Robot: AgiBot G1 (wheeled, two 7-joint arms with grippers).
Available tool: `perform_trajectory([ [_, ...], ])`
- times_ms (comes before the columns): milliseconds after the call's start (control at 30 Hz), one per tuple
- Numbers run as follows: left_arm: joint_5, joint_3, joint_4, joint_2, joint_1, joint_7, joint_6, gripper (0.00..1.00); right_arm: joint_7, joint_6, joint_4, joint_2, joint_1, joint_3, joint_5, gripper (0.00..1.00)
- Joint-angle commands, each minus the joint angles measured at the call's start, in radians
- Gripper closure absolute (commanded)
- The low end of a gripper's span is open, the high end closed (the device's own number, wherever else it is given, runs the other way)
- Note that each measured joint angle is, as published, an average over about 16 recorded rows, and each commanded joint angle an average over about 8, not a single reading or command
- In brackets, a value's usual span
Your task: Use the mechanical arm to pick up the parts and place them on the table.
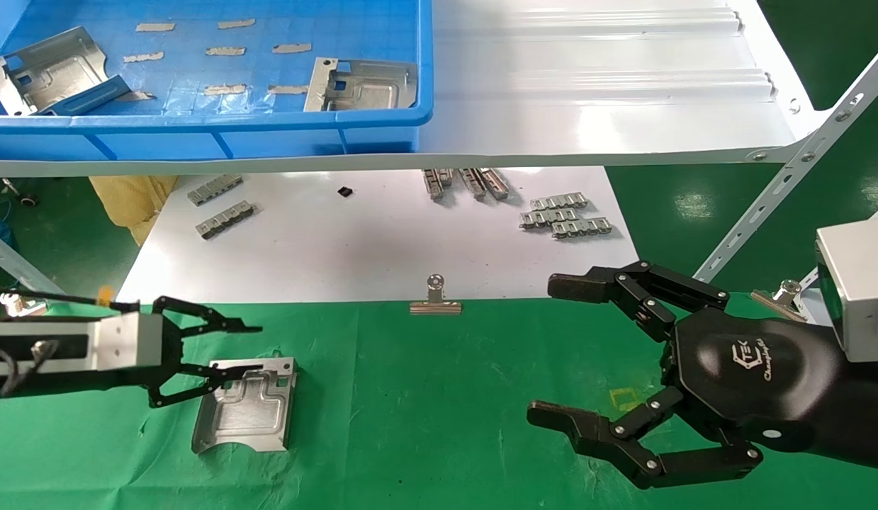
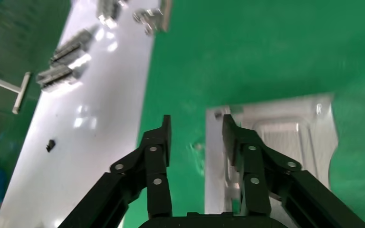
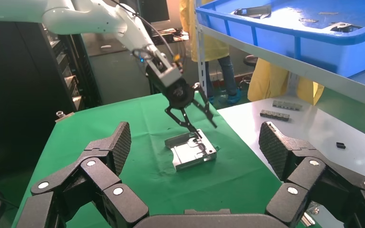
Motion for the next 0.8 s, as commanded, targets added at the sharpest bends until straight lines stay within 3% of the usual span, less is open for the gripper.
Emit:
perform_trajectory([
  [33, -0.011, -0.006, 0.014, -0.002, -0.008, -0.021, 0.019, 0.00, 0.000, 0.000, 0.000, 0.000, 0.000, 0.000, 0.000, 0.00],
  [567, -0.025, -0.015, 0.017, -0.004, -0.004, -0.039, 0.024, 0.00, 0.000, 0.000, 0.000, 0.000, 0.000, 0.000, 0.000, 0.00],
  [800, -0.062, -0.046, -0.078, -0.024, 0.041, -0.118, 0.017, 0.00, 0.000, 0.000, 0.000, 0.000, 0.000, 0.000, 0.000, 0.00],
])
